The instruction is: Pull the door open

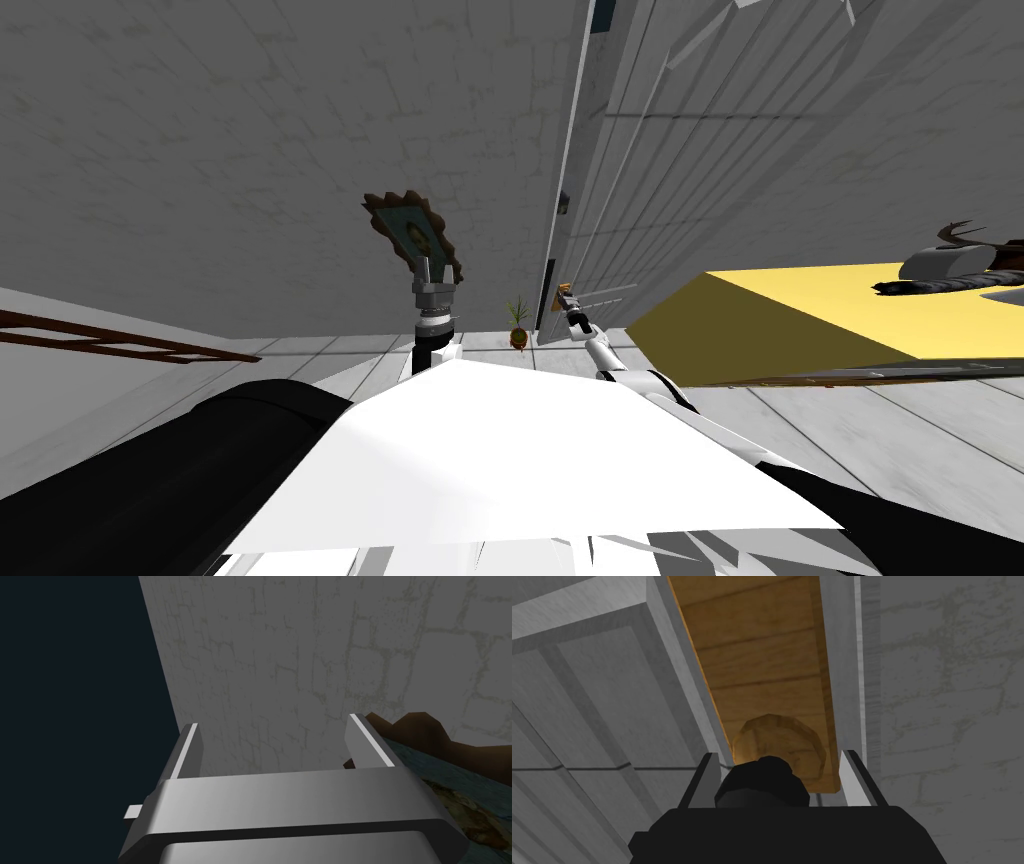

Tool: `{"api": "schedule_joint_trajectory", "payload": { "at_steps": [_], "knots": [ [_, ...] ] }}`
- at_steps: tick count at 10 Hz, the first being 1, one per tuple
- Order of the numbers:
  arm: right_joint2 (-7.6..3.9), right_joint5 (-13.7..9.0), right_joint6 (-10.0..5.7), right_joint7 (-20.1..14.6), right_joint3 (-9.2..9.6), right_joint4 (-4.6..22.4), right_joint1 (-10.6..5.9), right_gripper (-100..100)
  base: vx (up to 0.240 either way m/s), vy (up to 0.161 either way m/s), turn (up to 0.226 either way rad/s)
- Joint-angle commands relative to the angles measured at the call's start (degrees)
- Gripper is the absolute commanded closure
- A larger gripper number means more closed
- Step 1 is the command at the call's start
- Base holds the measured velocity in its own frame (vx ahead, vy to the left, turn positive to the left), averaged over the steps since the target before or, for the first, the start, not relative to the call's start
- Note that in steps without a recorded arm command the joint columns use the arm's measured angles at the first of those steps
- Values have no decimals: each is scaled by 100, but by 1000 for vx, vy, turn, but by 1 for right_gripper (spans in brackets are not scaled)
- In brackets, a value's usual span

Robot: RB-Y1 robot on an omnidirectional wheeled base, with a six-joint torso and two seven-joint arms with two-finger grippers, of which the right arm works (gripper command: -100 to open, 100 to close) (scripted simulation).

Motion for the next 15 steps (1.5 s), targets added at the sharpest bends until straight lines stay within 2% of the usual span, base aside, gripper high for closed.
{"api": "schedule_joint_trajectory", "payload": {
  "at_steps": [1, 5, 7, 12, 13, 14, 15],
  "knots": [
    [80, -24, -8, -169, 70, 6, -8, 100, -118, -25, 47],
    [60, -133, -9, -568, 76, 3, 0, 100, -86, -17, 32],
    [60, -133, -9, -568, 76, -16, 0, 100, -19, -6, 1],
    [33, -280, -11, -1101, 84, -1, 11, 100, -65, -24, 39],
    [33, -280, -11, -1101, 84, -1, 11, 100, -35, -6, 0],
    [22, -334, -11, -1301, 87, -3, 15, 100, -47, -11, 48],
    [22, -334, -11, -1301, 87, -3, 15, 100, -38, -16, 41]
  ]
}}
